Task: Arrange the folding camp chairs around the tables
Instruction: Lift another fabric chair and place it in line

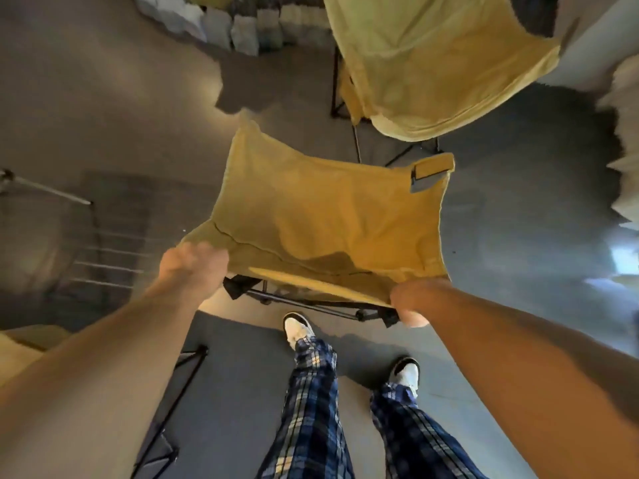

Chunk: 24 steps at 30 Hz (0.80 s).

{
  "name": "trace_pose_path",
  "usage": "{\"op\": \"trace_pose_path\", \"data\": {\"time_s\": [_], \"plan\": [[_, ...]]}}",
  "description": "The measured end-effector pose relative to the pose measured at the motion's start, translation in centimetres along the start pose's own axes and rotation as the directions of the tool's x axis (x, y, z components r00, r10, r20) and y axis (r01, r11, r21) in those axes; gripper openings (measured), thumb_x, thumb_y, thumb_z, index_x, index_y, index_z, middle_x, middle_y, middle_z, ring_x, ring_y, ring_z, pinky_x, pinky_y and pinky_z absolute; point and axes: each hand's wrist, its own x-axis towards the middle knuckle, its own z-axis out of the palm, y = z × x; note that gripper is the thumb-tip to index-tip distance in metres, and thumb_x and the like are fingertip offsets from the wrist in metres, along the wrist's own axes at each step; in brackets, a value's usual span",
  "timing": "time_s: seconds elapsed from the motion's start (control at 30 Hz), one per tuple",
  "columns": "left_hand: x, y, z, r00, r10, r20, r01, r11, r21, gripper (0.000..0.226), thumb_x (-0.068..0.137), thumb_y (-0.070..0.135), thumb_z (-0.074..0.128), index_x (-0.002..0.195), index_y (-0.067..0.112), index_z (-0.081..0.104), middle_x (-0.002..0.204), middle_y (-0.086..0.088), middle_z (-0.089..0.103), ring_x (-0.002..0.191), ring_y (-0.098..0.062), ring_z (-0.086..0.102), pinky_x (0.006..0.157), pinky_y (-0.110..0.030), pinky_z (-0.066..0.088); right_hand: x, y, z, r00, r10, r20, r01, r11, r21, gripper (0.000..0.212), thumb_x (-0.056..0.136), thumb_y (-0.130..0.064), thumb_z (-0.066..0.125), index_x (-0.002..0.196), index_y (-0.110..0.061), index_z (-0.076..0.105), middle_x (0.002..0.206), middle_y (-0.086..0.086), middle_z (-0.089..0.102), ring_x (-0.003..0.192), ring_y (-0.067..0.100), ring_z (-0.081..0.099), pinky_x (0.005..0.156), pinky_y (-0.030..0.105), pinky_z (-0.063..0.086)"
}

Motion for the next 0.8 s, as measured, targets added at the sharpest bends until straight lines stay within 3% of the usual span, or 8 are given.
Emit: {"op": "trace_pose_path", "data": {"time_s": [0.07,0.13,0.17,0.27,0.37,0.57,0.7,0.8], "plan": [[-0.3,-4.4,2.5,0.996,-0.085,0.037,0.088,0.993,-0.073,0.025,0.092,0.011,0.049,0.111,0.016,0.065,0.099,-0.004,0.060,0.091,-0.024,0.058,0.079,-0.035,0.049,0.3,-4.2,-3.0,0.999,0.007,-0.050,-0.010,0.998,-0.062,0.009,0.090,-0.014,0.062,0.097,-0.009,0.062,0.103,0.010,0.055,0.100,0.032,0.056,0.095,0.045,0.049],[-0.9,-8.5,5.1,0.981,-0.168,0.096,0.181,0.972,-0.151,0.029,0.092,0.009,0.048,0.115,0.016,0.063,0.111,-0.007,0.063,0.103,-0.027,0.060,0.080,-0.037,0.048,-0.4,-8.8,-5.9,0.994,-0.001,-0.105,-0.010,0.994,-0.106,0.009,0.088,-0.008,0.061,0.083,-0.008,0.054,0.108,0.013,0.052,0.110,0.037,0.055,0.096,0.047,0.047],[-1.3,-10.3,6.6,0.969,-0.209,0.129,0.231,0.954,-0.189,0.030,0.092,0.008,0.047,0.116,0.015,0.063,0.114,-0.008,0.063,0.106,-0.028,0.060,0.081,-0.038,0.049,-1.1,-11.3,-7.3,0.991,-0.015,-0.134,-0.006,0.988,-0.153,0.006,0.088,-0.007,0.061,0.090,-0.007,0.056,0.113,0.013,0.052,0.114,0.037,0.053,0.097,0.046,0.046],[-2.6,-14.3,10.5,0.929,-0.313,0.196,0.361,0.880,-0.309,0.031,0.093,0.009,0.045,0.118,0.014,0.063,0.117,-0.007,0.063,0.108,-0.029,0.061,0.082,-0.038,0.050,-2.3,-17.5,-10.7,0.964,-0.075,-0.256,-0.007,0.953,-0.304,0.033,0.089,-0.006,0.059,0.121,-0.013,0.057,0.127,0.006,0.053,0.119,0.034,0.051,0.092,0.040,0.045],[-3.3,-16.4,13.2,0.904,-0.372,0.209,0.427,0.805,-0.412,0.031,0.097,0.012,0.042,0.122,0.013,0.061,0.117,-0.008,0.064,0.109,-0.029,0.062,0.084,-0.039,0.051,-3.2,-21.4,-13.6,0.924,-0.193,-0.331,0.022,0.889,-0.457,0.028,0.089,-0.003,0.054,0.112,-0.019,0.058,0.125,0.005,0.056,0.117,0.031,0.052,0.080,0.035,0.041],[-3.9,-18.1,17.5,0.837,-0.441,0.324,0.548,0.665,-0.508,0.026,0.099,0.013,0.044,0.117,0.013,0.063,0.110,-0.008,0.068,0.102,-0.030,0.067,0.085,-0.039,0.053,-3.1,-28.8,-18.6,0.839,-0.356,-0.412,0.024,0.780,-0.626,0.035,0.091,0.000,0.051,0.123,-0.011,0.060,0.127,0.010,0.056,0.119,0.034,0.053,0.090,0.039,0.044],[-3.1,-18.5,18.4,0.790,-0.457,0.410,0.613,0.549,-0.568,0.022,0.097,0.013,0.049,0.112,0.014,0.065,0.103,-0.007,0.069,0.095,-0.028,0.068,0.083,-0.039,0.053,-2.2,-32.0,-21.8,0.784,-0.464,-0.412,0.040,0.700,-0.714,0.029,0.090,0.002,0.049,0.115,-0.006,0.061,0.118,0.013,0.061,0.113,0.035,0.057,0.088,0.041,0.045],[-2.3,-19.0,17.8,0.738,-0.474,0.480,0.669,0.421,-0.612,0.024,0.096,0.011,0.048,0.115,0.012,0.063,0.108,-0.010,0.067,0.099,-0.032,0.066,0.083,-0.042,0.054,-1.5,-34.4,-24.5,0.724,-0.572,-0.385,0.028,0.582,-0.813,0.022,0.088,0.002,0.051,0.104,-0.009,0.063,0.109,0.011,0.066,0.102,0.031,0.063,0.085,0.038,0.047]]}}
